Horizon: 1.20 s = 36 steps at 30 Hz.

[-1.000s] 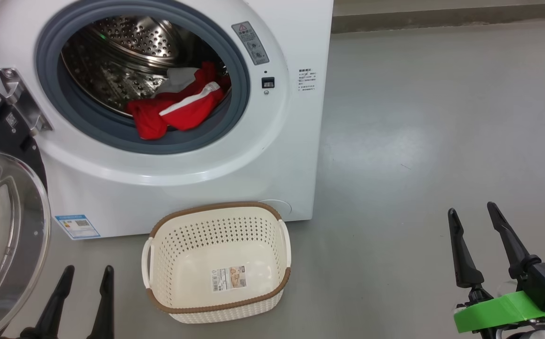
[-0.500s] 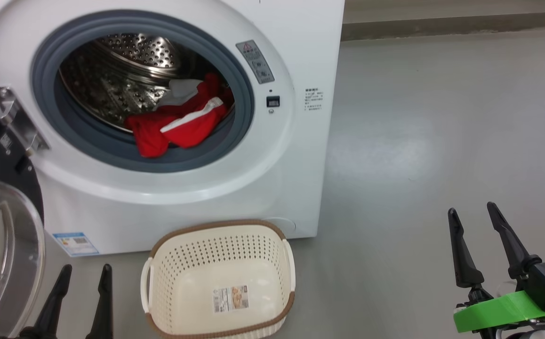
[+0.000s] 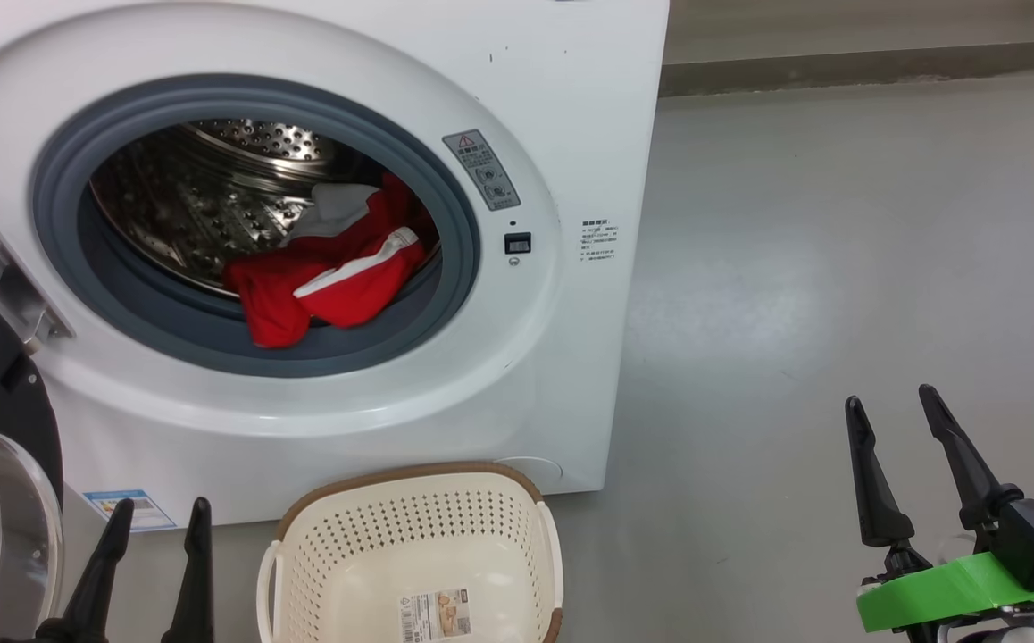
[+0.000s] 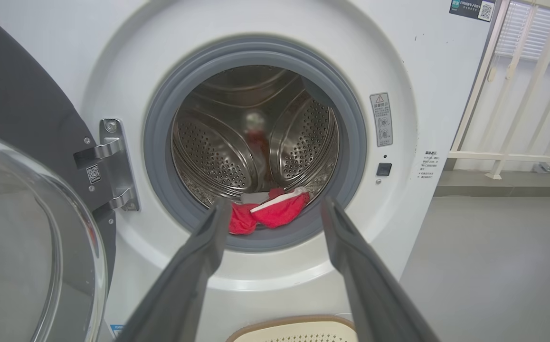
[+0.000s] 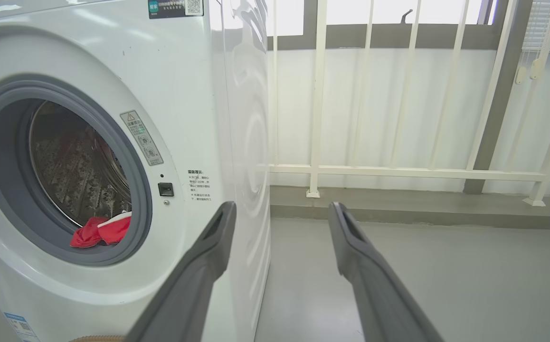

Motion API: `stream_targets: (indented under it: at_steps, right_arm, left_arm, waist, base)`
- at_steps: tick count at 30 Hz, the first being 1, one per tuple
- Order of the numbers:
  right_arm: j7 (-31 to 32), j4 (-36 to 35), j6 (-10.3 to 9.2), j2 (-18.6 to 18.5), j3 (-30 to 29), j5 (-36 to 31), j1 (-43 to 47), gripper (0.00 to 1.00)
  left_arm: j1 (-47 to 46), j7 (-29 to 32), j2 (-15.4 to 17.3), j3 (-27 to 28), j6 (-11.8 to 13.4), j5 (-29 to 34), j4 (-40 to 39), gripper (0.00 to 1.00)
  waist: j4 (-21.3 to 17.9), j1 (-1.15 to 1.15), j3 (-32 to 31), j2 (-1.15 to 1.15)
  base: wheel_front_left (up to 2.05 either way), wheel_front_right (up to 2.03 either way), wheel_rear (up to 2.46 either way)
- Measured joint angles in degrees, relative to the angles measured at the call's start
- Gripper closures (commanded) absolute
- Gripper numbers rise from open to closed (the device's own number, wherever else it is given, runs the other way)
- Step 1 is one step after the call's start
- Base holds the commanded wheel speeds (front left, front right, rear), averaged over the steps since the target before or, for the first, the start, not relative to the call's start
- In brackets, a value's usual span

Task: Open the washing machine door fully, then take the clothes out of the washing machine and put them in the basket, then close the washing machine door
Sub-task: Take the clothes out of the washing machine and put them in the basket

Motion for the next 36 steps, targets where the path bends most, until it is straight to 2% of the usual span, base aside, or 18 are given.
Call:
stream_targets:
  at_steps: [21, 30, 36]
  right_arm:
    - [0.0, -0.1, 0.00, 0.0, 0.2, 0.0, 0.0, 0.00]
    - [0.0, -0.5, 0.00, 0.0, 0.3, -0.2, 0.0, 0.00]
    - [0.0, -1.2, 0.00, 0.0, 0.2, -0.2, -0.2, 0.00]
  left_arm:
    - [0.0, 0.0, -0.6, -0.6, 0.3, 0.4, 0.0, 0.00]
    - [-0.4, 0.0, -0.6, -1.7, 0.3, 0.4, 0.2, 0.00]
    - [-4.4, 0.1, -0.7, -2.1, 1.0, 0.4, 1.5, 0.00]
  waist:
    - [0.6, 0.00, 0.2, 0.00]
    - [1.6, 0.00, 2.2, 0.00]
    - [2.4, 0.00, 4.4, 0.00]
  base:
    - [0.00, 0.00, 0.00]
    - [0.00, 0.00, 0.00]
    - [0.00, 0.00, 0.00]
